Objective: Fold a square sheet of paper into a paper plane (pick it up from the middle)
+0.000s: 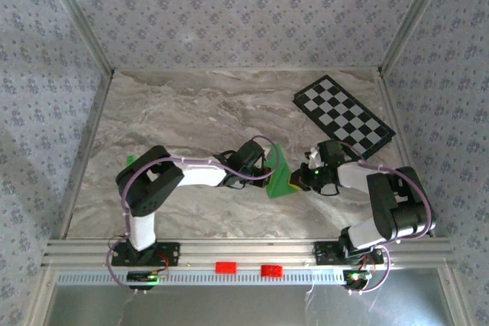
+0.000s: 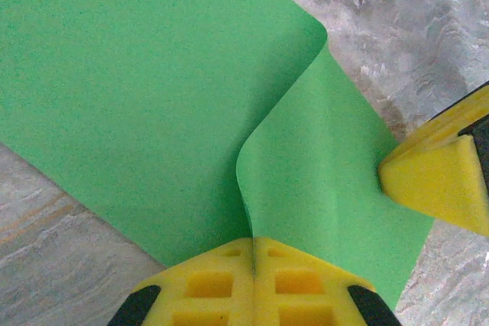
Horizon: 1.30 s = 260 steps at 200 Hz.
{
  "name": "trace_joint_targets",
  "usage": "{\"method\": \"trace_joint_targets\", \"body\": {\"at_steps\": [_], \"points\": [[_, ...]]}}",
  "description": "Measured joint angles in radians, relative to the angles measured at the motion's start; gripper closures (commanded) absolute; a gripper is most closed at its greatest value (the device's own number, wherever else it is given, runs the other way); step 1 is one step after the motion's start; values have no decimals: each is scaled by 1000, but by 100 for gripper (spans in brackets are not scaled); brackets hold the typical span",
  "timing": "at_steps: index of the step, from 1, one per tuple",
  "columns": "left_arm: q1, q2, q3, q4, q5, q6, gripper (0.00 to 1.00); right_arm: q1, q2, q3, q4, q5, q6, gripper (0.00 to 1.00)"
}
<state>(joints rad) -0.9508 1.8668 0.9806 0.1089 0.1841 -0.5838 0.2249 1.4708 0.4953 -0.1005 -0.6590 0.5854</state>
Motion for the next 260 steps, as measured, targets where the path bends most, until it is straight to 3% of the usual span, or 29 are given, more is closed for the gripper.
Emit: {"method": "trace_joint_targets", "body": {"at_steps": [260], "points": [[0, 17, 0, 24, -17, 7, 100, -2, 5, 1, 2, -10, -3, 100]]}}
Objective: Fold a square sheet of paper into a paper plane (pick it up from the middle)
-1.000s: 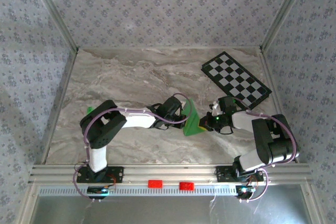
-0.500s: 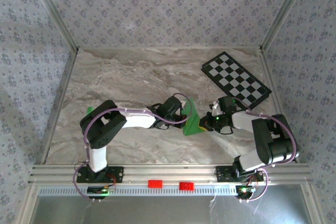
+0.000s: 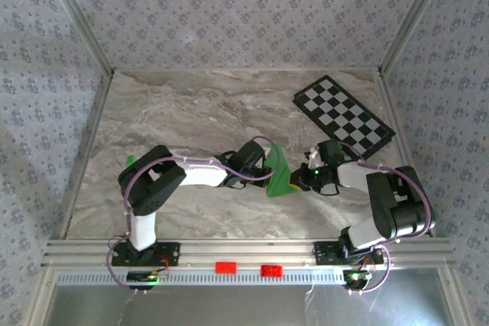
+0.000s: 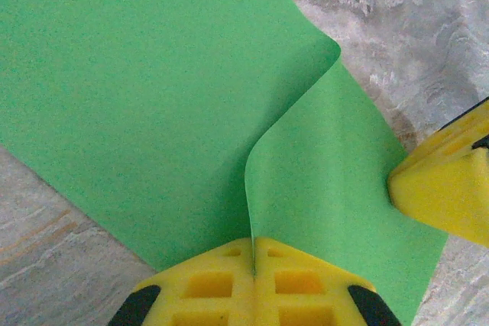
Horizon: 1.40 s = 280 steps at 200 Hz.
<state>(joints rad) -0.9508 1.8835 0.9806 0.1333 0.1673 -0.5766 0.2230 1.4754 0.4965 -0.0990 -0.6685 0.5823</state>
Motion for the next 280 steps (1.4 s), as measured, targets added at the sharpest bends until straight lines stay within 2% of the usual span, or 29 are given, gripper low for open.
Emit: {"method": "trace_joint_targets", "body": {"at_steps": [55, 78, 136, 280], "points": [[0, 0, 0, 1, 0, 0, 100, -3, -2, 0, 11, -14, 10, 96], [0, 0, 0, 1, 0, 0, 100, 1, -17, 4, 19, -28, 29, 100], [0, 0, 0, 1, 0, 0, 100, 61, -18, 70, 77, -35, 103, 100], [0, 4, 0, 6, 5, 0, 100, 135, 127, 176, 74, 4, 143, 100]]}}
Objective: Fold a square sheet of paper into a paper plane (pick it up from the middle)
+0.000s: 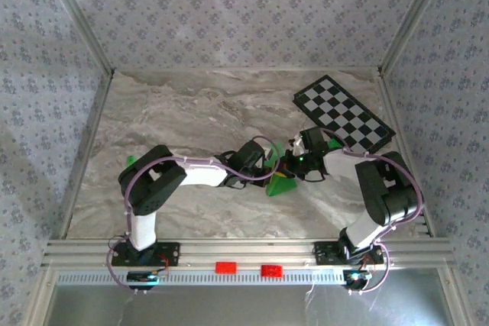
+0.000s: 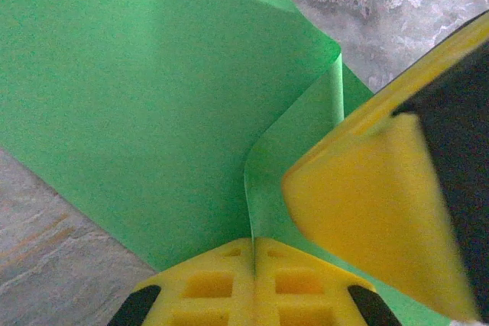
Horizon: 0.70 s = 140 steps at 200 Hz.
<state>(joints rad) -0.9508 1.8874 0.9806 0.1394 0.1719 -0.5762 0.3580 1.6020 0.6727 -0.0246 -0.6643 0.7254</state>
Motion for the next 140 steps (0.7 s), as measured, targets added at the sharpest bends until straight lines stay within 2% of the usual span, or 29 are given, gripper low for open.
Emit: {"method": "trace_joint_targets", "body": {"at_steps": [43, 81, 140], "points": [[0, 2, 0, 4, 2, 0, 100, -11, 21, -26, -13, 31, -8, 100], [0, 15, 15, 10, 18, 8, 100, -41, 13, -61, 26, 5, -11, 100], [0, 19, 26, -6, 22, 11, 100, -89, -20, -48, -8, -5, -12, 100]]}}
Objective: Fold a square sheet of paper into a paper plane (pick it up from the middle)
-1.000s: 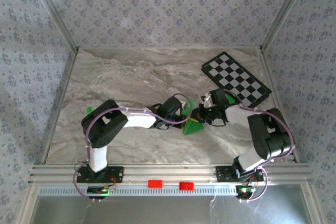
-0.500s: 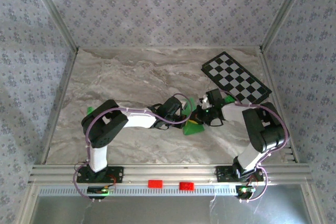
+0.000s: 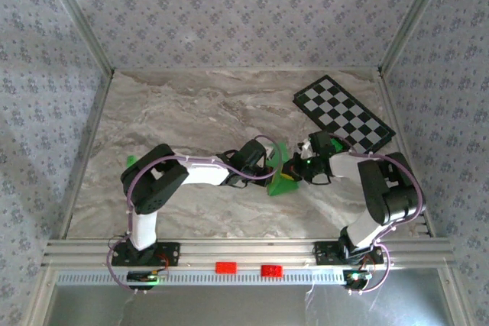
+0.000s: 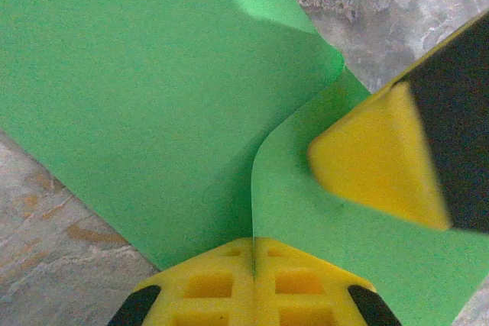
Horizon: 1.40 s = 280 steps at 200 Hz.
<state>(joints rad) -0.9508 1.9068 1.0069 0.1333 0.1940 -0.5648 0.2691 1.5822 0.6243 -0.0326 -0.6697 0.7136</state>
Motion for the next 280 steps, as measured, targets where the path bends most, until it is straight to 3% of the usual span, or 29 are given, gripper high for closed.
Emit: {"method": "trace_joint_targets", "body": {"at_steps": [194, 280], "points": [[0, 12, 19, -10, 3, 8, 100, -144, 55, -17, 42, -53, -79, 100], [0, 12, 19, -10, 4, 7, 100, -163, -37, -18, 18, 43, -90, 100]]}}
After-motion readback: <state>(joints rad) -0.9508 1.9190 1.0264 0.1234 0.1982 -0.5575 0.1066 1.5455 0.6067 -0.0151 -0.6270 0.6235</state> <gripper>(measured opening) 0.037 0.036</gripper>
